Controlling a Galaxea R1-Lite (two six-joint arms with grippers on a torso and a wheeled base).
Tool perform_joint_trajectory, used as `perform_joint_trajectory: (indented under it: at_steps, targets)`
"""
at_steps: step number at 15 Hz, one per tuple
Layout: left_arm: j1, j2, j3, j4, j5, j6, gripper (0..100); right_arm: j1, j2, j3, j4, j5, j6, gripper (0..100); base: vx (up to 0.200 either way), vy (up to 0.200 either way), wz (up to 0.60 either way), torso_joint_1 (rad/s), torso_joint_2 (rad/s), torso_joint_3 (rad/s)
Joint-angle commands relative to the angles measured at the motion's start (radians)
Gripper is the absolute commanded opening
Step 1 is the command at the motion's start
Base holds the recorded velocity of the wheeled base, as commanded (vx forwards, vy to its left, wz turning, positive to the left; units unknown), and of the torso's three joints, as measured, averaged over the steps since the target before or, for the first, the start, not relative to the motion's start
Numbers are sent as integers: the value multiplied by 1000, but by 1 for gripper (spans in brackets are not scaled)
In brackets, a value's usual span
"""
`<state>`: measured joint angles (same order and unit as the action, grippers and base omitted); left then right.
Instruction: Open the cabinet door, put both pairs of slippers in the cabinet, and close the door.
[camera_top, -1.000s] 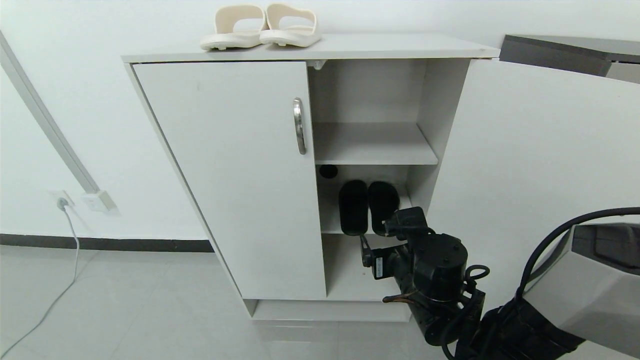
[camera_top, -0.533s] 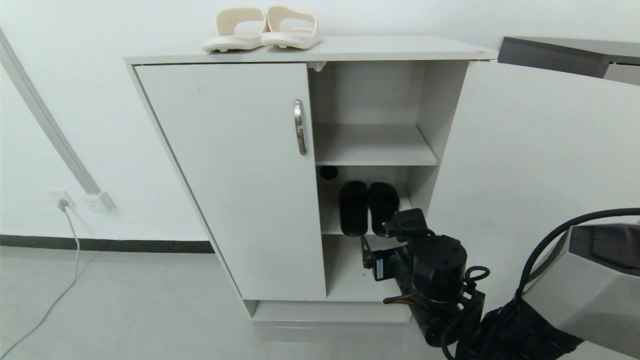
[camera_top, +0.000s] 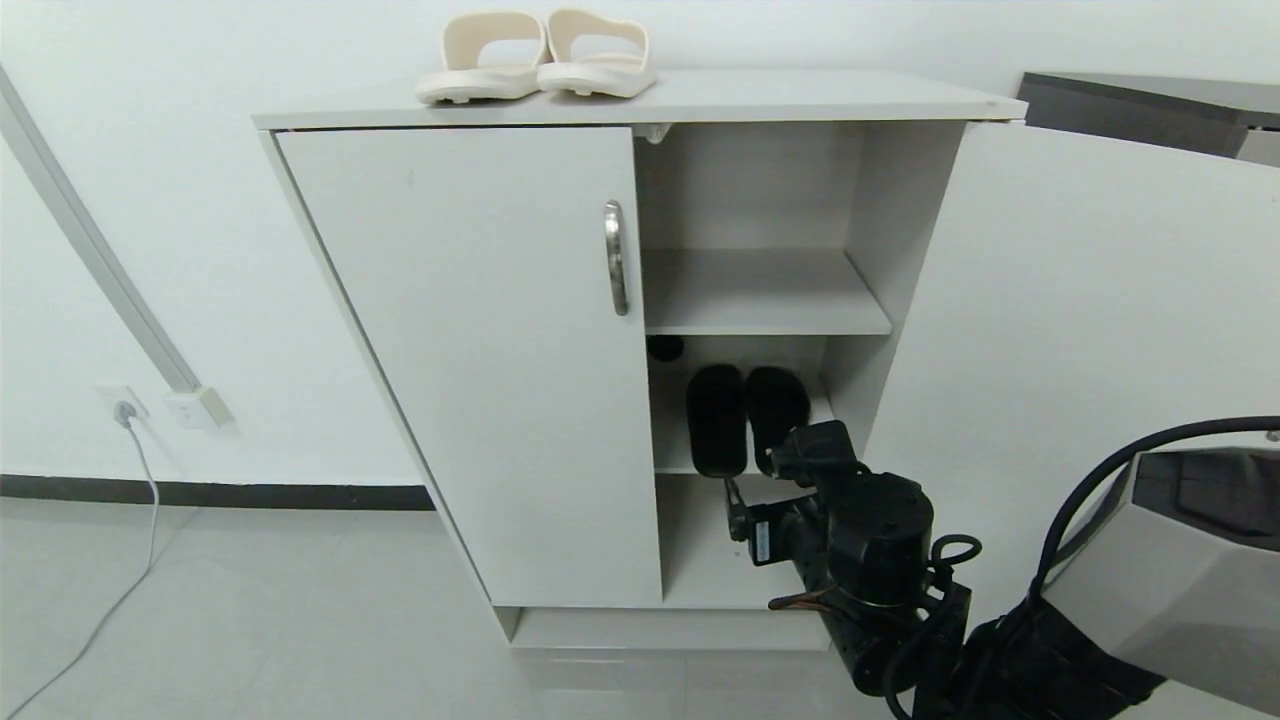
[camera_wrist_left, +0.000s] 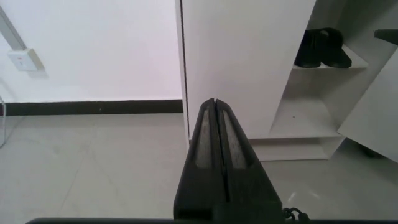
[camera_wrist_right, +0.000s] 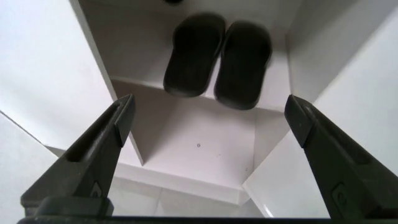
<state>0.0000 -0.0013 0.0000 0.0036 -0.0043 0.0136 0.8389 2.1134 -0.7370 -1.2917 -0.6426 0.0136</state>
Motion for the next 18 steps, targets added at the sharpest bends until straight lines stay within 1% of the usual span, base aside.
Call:
perform_joint_trajectory:
  at_steps: [1,10,18]
  targets:
    - [0,1,0,-2,0,0,0,-1,0,5,-3,1,-1,100,0,200,0,7,-2,7]
    - [0,1,0,-2,0,0,0,-18,0,11,-1,7,-3,100,0,200,0,3,4,4]
    - [0,1,0,-1,1,-1,0,-17,2,18,-1,6,-12,100,0,0,0,0,0,0]
